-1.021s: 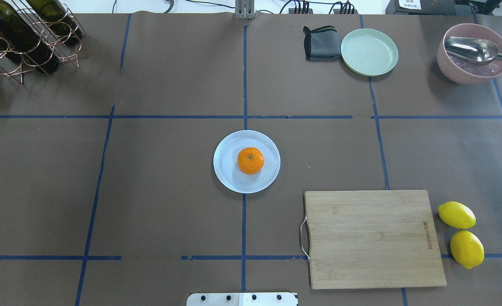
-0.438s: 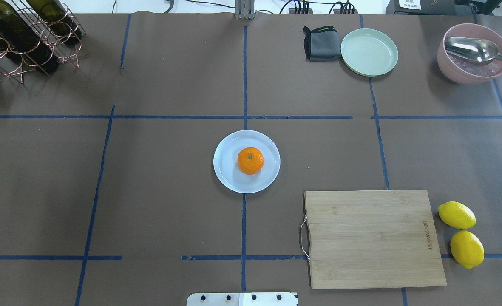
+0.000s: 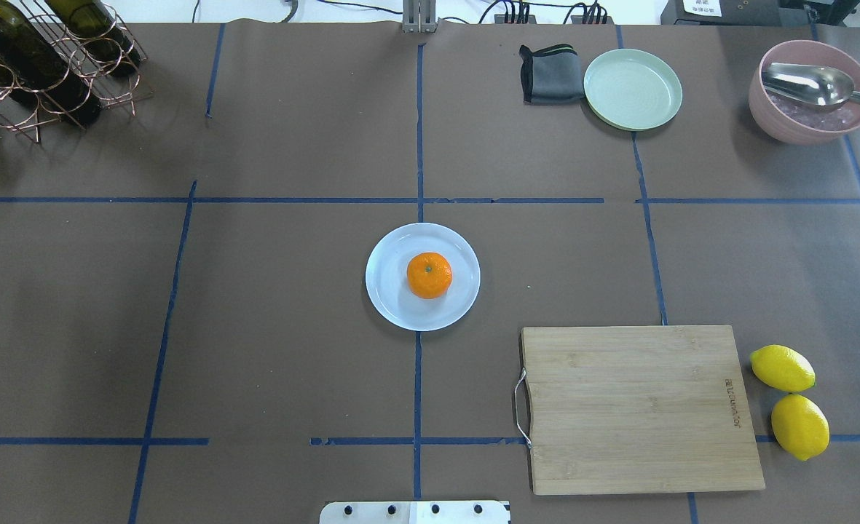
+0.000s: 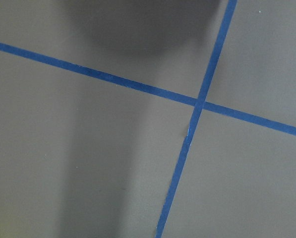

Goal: Pick orange to plate

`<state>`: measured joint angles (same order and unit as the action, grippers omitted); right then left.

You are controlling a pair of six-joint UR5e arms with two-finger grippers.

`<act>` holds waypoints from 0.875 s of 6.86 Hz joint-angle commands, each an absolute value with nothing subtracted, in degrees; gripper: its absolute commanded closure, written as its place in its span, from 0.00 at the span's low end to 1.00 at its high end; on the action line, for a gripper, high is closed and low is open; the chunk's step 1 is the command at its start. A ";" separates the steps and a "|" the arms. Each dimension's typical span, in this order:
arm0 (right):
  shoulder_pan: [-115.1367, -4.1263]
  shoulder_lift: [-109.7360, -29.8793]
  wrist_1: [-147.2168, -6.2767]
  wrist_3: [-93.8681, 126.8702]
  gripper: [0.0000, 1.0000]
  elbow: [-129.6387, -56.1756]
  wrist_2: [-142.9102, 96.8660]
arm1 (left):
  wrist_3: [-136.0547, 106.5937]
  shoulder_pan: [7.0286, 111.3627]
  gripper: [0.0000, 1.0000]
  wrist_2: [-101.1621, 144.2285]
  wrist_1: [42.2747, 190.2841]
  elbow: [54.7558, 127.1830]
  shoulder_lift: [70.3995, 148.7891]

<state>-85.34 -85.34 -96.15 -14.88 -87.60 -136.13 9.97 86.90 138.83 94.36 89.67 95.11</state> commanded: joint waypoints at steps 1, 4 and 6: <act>-85.34 -85.69 -96.15 -14.94 0.00 -87.45 -136.14 | 9.84 86.49 0.00 139.04 94.66 89.82 94.92; -85.34 -85.52 -96.15 -14.50 0.00 -88.93 -136.49 | 9.93 86.31 0.00 139.04 94.66 89.47 94.83; -85.34 -85.52 -96.15 -15.12 0.00 -89.30 -136.49 | 9.93 86.31 0.00 139.04 94.75 89.30 94.83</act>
